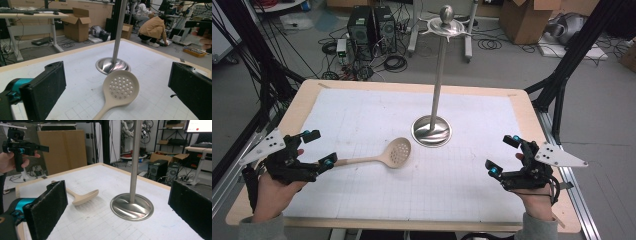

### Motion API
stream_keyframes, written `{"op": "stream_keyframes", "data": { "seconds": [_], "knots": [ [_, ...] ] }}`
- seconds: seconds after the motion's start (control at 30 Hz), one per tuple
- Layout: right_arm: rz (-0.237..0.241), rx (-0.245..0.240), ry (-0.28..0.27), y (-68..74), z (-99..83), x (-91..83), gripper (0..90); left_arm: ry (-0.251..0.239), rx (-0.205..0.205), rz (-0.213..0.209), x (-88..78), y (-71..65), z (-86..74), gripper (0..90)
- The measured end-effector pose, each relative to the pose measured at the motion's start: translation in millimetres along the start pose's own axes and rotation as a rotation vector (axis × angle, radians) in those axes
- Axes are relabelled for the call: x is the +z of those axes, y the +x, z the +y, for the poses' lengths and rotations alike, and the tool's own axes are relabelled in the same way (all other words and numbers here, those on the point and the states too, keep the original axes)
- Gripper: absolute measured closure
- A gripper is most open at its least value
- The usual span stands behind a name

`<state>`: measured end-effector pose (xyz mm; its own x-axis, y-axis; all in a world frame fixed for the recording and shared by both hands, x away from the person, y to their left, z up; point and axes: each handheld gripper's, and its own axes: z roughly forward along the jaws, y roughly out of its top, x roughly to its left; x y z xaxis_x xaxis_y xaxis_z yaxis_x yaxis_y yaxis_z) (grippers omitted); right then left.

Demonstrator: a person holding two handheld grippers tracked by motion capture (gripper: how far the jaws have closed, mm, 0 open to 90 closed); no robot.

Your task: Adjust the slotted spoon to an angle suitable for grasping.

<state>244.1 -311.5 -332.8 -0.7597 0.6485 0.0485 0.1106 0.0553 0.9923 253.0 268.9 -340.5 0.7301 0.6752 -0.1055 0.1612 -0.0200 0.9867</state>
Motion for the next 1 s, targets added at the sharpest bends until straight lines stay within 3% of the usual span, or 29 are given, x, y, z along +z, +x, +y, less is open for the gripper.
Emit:
{"op": "stream_keyframes", "data": {
  "seconds": [0.37, 0.5, 0.53, 0.73, 1.0],
  "knots": [
    [-0.002, 0.005, 0.003, 0.2, -0.8, 1.1, 1.1, 0.024, 0.010, 0.010, 3.8, 0.9, -3.9, 5.6],
    [0.001, 0.007, 0.007, 0.5, -1.5, 2.2, 1.1, 0.086, 0.027, 0.042, 5.3, 0.8, -5.7, 17.8],
    [0.000, 0.004, 0.005, 0.3, -1.5, 2.3, 1.1, 0.112, 0.025, 0.063, 5.7, 1.7, -7.2, 29.5],
    [0.002, -0.001, 0.014, 0.1, -1.2, 1.8, 1.1, 0.152, 0.001, 0.068, 6.1, 12.1, -22.0, 45.1],
    [0.001, 0.004, 0.015, -0.9, -1.5, 3.4, 1.1, 0.189, 0.011, 0.088, 7.4, 18.1, -35.7, 64.0]
  ]
}}
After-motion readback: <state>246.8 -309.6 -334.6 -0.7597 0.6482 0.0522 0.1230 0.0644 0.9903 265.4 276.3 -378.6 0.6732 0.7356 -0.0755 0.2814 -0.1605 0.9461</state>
